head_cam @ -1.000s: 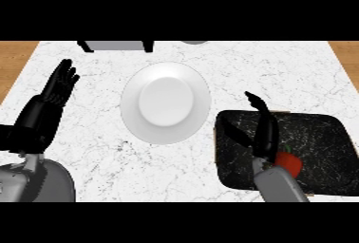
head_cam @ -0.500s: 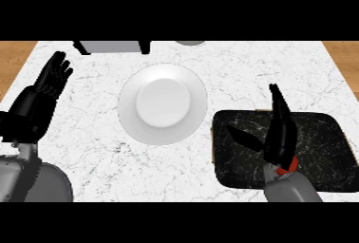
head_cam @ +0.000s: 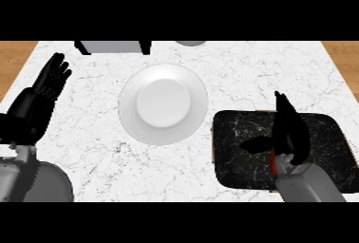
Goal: Pick the bell pepper from the tray and place it in the plate
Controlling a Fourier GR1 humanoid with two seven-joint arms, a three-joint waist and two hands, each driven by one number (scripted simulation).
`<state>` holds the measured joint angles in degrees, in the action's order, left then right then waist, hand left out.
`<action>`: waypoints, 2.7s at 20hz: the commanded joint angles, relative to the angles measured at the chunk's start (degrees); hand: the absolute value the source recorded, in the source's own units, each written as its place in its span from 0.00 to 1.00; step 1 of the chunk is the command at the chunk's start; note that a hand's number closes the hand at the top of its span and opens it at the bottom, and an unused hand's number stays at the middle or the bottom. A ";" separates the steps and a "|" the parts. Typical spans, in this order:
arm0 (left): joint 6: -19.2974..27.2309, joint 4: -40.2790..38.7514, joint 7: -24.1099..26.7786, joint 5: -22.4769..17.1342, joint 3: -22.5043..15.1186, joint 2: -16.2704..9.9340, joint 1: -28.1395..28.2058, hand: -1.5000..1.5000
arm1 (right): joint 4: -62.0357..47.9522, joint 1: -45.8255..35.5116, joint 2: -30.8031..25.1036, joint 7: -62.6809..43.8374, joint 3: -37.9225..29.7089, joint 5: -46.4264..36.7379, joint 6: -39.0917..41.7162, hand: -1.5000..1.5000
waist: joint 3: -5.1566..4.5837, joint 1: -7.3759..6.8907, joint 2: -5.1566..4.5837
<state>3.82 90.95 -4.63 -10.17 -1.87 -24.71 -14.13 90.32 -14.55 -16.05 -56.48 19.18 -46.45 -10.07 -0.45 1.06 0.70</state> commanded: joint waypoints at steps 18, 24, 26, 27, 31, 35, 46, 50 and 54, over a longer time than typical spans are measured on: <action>-0.59 0.31 -2.08 0.54 1.19 0.95 -1.99 0.50 | 5.95 2.12 0.43 -24.80 -3.61 6.03 29.02 0.00 | 0.35 -0.54 -0.50; -0.51 2.60 -4.21 1.21 0.14 2.05 -2.85 0.50 | 4.64 4.76 -0.38 -21.74 -7.17 5.90 29.47 0.00 | 0.42 -0.76 -0.52; -0.25 -2.93 -0.70 2.51 1.28 2.75 -4.61 0.50 | 4.91 6.88 -0.54 -18.99 -7.64 6.07 29.26 0.00 | 0.41 -0.25 -0.71; -0.68 2.52 -2.76 1.99 -0.31 3.22 -1.67 0.50 | 1.15 7.26 -0.13 -16.62 -7.10 4.43 27.49 0.00 | 0.44 -1.07 -0.64; -2.64 1.58 -1.68 0.83 2.18 2.08 -0.56 0.50 | 1.96 8.69 1.90 -16.11 -8.53 5.06 28.10 0.00 | 0.43 -0.97 -0.66; -3.40 -0.27 -0.70 0.97 3.37 1.95 -0.54 0.50 | 2.43 5.83 3.43 -19.86 -9.96 4.92 31.70 0.00 | 0.39 -1.07 -0.68; -4.24 -1.71 0.45 3.56 2.94 4.43 -1.39 0.50 | -3.70 8.98 -0.79 -2.42 -10.03 -8.83 20.50 1.00 | 0.44 -0.90 -0.73; -3.19 -0.69 -2.25 3.34 4.35 3.15 -1.92 0.50 | 9.48 26.33 10.11 -13.45 -0.12 -18.69 12.25 1.00 | 0.36 1.06 -0.16; -3.20 -0.53 -0.31 3.36 4.69 3.60 0.50 0.50 | 17.24 38.81 11.97 -14.73 5.54 -28.39 7.77 1.00 | 0.27 1.73 0.02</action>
<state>0.85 91.26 -6.06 -6.82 2.09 -20.94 -14.74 103.76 14.16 -7.26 -62.77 17.97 -65.63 3.98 -0.96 2.17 1.37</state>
